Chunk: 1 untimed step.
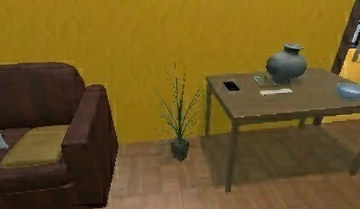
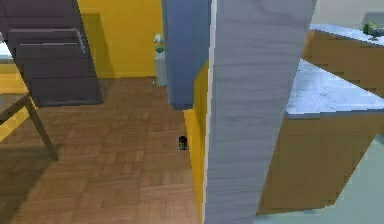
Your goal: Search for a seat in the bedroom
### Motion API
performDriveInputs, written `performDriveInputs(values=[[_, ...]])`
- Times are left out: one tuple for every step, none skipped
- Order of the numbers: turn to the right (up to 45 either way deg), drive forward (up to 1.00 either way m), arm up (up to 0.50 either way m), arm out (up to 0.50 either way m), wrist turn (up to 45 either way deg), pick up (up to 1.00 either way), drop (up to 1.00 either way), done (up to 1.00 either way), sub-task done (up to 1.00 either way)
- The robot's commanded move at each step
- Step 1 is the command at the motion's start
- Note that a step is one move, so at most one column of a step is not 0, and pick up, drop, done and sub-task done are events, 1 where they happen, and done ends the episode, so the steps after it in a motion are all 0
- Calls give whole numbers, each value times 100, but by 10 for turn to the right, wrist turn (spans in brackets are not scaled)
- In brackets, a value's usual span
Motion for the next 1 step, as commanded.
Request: performDriveInputs(values=[[-180, 0, 0, 0, 0, 0, 0, 0, 0]])
